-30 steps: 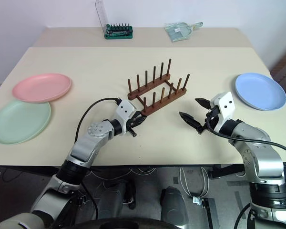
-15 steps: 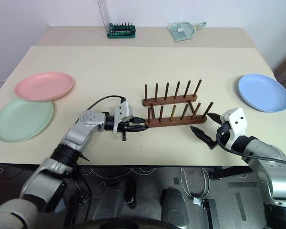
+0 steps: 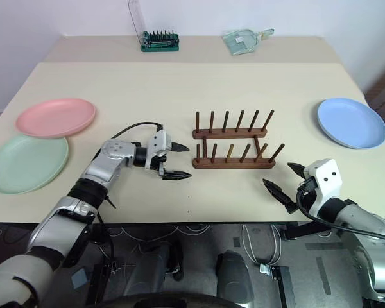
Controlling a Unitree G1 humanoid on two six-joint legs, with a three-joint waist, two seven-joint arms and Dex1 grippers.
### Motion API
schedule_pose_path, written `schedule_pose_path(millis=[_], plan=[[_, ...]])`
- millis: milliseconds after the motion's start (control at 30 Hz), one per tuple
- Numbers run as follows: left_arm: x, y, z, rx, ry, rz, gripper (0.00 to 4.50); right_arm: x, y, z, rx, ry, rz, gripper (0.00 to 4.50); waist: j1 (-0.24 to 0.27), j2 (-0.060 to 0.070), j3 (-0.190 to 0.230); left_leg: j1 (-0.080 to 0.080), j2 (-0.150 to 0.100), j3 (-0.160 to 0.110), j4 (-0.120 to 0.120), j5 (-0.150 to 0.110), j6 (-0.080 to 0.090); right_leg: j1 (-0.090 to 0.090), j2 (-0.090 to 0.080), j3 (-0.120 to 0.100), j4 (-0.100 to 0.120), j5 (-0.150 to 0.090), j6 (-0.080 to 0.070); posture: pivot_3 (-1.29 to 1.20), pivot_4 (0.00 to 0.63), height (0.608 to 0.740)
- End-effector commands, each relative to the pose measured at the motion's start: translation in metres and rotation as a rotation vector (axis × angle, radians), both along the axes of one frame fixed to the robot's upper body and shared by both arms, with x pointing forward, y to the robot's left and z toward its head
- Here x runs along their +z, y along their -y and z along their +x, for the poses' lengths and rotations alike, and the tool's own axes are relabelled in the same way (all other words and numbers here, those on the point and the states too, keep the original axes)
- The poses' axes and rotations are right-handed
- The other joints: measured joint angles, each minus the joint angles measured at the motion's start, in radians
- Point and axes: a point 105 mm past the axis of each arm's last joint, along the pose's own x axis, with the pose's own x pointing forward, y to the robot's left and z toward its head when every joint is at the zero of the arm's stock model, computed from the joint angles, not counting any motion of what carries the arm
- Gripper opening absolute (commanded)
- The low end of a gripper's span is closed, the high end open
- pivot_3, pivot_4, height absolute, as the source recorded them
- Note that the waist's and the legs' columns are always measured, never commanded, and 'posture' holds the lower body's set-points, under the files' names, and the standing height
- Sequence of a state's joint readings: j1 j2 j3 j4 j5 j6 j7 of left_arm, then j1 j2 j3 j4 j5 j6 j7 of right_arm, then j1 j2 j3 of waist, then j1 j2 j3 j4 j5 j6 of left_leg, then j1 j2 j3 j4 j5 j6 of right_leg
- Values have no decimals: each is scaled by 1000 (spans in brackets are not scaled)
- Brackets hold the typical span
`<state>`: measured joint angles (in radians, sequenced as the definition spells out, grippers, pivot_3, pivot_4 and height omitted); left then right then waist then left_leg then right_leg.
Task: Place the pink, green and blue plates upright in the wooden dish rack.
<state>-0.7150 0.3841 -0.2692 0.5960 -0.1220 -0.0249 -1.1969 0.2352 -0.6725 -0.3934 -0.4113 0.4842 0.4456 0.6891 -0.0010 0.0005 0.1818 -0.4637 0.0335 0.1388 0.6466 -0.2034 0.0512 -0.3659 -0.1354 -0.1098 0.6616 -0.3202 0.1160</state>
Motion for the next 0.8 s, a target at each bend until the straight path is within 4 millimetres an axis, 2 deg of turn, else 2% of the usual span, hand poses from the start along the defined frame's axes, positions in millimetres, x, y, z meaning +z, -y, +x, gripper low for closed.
schedule_pose_path(millis=[33,100,167,200,267,367,567,700,800], plan=[[9,-18,-4,53,-15,-46,4500,8,3,-3,17,6,-31,3594,-7,0,0,0,0,0,0,0,0,0,0,0,0,0,0,0,150,736],[12,-24,-14,48,-34,-75,4007,0,1,-4,31,-33,-49,2676,-11,0,0,1,0,-1,0,0,0,1,0,0,0,0,0,0,150,736],[14,-23,-31,-3,-59,-93,3276,-9,-1,-5,50,-74,-72,1644,-15,0,0,1,0,-1,0,0,0,1,0,0,1,0,0,0,150,736],[14,-19,-39,-30,-71,-96,2649,-13,-3,-4,58,-88,-86,1010,-14,0,0,1,0,-1,0,1,-1,1,0,0,1,0,0,0,150,736],[14,-12,-47,-56,-83,-94,1607,-18,-4,-2,64,-100,-105,18,-11,0,0,1,0,-1,0,1,-2,1,0,0,1,0,0,0,150,736],[10,3,-54,-77,-77,-69,34,-22,-1,7,36,-87,-164,0,-9,0,0,1,0,-1,1,1,-2,0,0,0,1,0,0,0,150,736],[0,26,-41,21,-40,-54,34,-25,-5,25,0,-59,-207,0,-12,0,0,1,0,-1,1,2,-3,2,0,0,1,0,0,0,150,736],[3,31,-36,57,-18,-83,34,-26,-4,37,-23,-40,-229,0,-11,0,0,1,0,-1,0,2,-3,1,0,0,1,0,0,0,150,736],[2,32,-22,134,32,-77,34,-27,-8,50,-23,-25,-229,0,-11,0,0,1,-1,-1,1,2,-3,2,0,0,1,0,0,0,150,736]])
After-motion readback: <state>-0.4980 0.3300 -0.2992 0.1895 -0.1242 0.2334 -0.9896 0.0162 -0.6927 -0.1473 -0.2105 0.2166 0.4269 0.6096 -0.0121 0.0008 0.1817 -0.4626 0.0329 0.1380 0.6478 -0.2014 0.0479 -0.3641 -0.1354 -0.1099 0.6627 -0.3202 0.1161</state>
